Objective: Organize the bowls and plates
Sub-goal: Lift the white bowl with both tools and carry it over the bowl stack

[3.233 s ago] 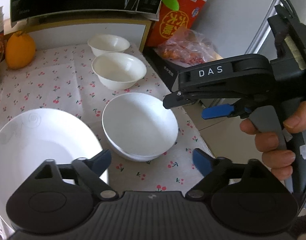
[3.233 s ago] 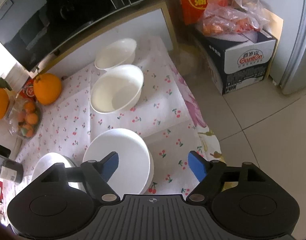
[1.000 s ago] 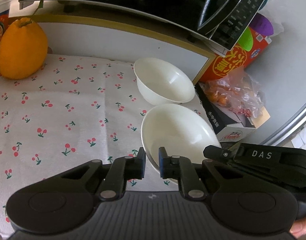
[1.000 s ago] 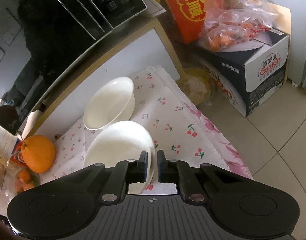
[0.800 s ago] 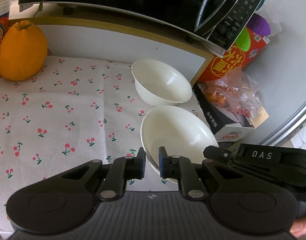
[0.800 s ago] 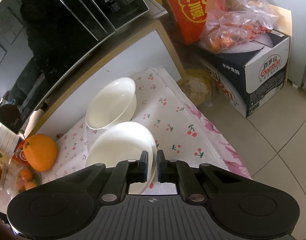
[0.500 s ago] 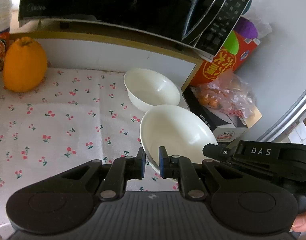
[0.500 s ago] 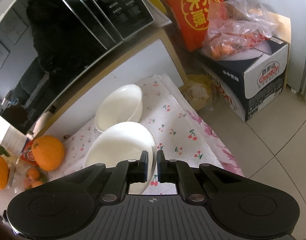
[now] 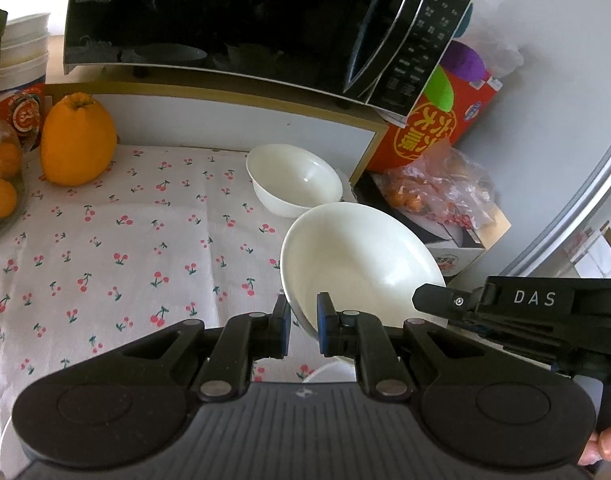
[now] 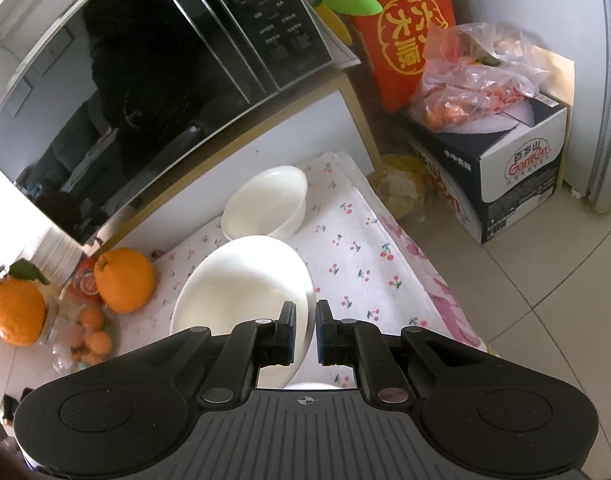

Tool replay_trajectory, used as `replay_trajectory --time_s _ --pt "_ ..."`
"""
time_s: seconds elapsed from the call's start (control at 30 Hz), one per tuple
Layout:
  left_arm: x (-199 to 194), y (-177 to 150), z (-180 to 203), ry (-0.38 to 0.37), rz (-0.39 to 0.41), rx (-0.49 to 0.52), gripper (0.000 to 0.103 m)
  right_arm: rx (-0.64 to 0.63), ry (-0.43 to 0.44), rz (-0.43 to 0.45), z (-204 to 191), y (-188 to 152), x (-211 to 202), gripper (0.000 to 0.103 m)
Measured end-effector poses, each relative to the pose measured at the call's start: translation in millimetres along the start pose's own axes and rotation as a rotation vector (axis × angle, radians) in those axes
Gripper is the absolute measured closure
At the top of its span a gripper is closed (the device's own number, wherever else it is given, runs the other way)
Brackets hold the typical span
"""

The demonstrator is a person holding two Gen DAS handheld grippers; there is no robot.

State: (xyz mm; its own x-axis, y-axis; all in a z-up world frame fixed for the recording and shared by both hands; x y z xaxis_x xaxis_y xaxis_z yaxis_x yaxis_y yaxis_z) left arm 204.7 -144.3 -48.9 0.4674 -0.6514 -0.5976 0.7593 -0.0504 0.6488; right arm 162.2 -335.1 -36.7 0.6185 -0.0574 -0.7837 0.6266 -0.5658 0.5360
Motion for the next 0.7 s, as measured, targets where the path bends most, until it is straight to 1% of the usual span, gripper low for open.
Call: replay_trajectory --time_s 0.37,0.57,0.7 --pt "-17.2 -17.4 10.4 -0.006 -0.002 -0.004 0.091 -0.049 -0.006 -0.011 5.1 -13.7 -27.0 0.093" --pt "-24.2 -26.2 14.0 0.003 -0.015 0.032 0.091 -0.097 -0.018 -0.025 5.0 -23.4 -34.2 0.093" --pt "-27.9 -34.0 13.6 0.001 -0.039 0.045 0.091 -0.121 -0.034 -0.048 4.7 -32.6 -38.2 0.092"
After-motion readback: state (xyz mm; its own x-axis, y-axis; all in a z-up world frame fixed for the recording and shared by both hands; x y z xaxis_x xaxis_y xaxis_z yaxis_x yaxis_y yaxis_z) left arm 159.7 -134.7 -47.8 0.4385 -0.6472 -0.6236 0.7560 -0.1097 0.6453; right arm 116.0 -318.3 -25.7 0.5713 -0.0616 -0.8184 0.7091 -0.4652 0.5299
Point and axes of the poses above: each gripper's, at about its wrist camera, not at the fingertips, and x roughly the way its jaws point, z to its right, y to its top, the point moved 1 cm from there along x, roughly the way its jaws point, and after that the axes turned 13 degrees about -y, right-handed, at the moved point
